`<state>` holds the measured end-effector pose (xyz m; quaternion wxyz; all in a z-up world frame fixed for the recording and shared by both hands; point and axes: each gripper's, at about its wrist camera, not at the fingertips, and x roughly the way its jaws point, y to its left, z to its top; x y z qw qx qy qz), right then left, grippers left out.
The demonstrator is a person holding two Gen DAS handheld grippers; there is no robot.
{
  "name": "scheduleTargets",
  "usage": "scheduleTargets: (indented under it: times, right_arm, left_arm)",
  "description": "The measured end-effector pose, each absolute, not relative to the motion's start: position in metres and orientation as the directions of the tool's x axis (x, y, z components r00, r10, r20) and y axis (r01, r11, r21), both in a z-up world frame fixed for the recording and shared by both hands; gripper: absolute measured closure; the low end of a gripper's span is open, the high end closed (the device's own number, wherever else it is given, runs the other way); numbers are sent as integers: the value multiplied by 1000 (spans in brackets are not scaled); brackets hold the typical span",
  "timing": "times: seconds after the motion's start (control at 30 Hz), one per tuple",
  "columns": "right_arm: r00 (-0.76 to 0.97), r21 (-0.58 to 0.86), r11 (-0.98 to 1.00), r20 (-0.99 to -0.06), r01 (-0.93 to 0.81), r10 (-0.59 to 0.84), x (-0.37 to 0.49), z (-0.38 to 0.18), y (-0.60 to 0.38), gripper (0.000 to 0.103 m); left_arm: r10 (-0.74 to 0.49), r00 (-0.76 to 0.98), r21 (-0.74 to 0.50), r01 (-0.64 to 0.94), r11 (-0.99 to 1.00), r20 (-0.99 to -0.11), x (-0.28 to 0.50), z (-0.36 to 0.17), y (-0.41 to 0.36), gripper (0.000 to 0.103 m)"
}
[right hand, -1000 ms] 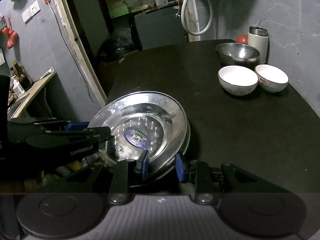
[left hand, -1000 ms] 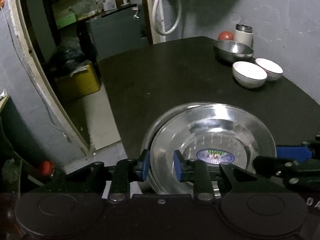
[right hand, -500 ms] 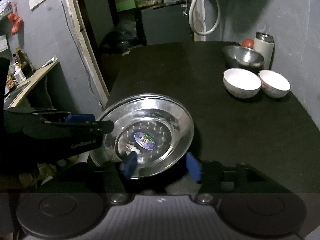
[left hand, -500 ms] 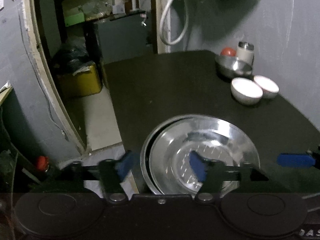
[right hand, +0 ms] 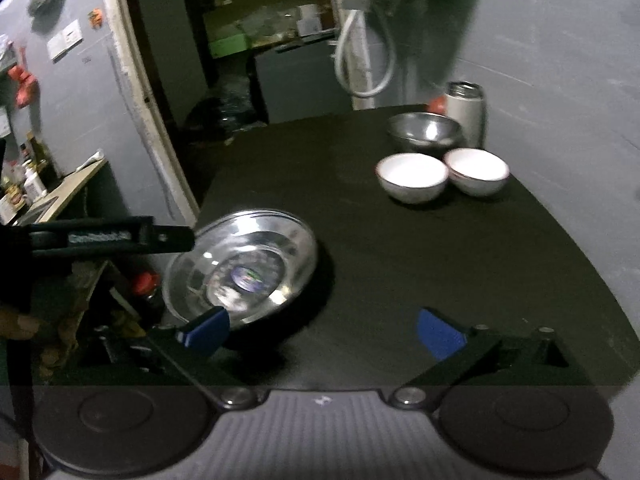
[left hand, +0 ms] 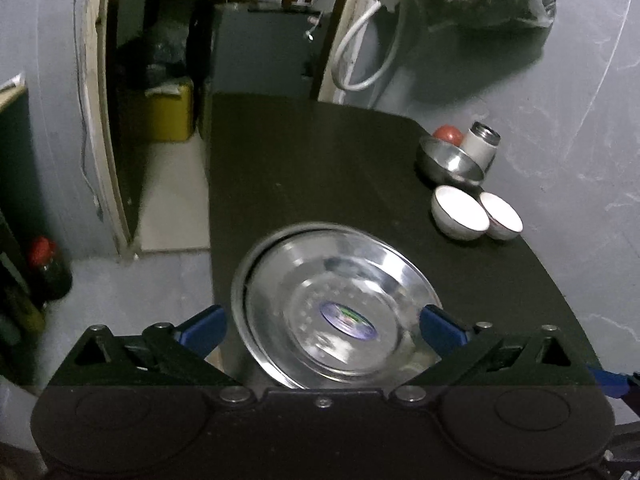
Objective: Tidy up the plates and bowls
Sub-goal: 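Lower the labeled plate onto the stack and open the left gripper, then move the left gripper to the steel mixing bowl rim and close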
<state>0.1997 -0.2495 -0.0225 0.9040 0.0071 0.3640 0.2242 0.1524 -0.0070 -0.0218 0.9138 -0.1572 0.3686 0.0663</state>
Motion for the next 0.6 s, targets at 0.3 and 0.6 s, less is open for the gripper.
scheduleTargets:
  times: [0.3, 0.6]
  right_arm:
    - [621, 197, 913, -680, -358, 390, 236, -34, -283, 0]
    - [660, 245, 920, -641, -307, 391, 317, -30, -309, 0]
  left_arm:
    - [-83, 699, -303, -197, 933, -710, 199, -28, -27, 1]
    - [-77, 754, -360, -219, 907, -652, 279, -12, -36, 1]
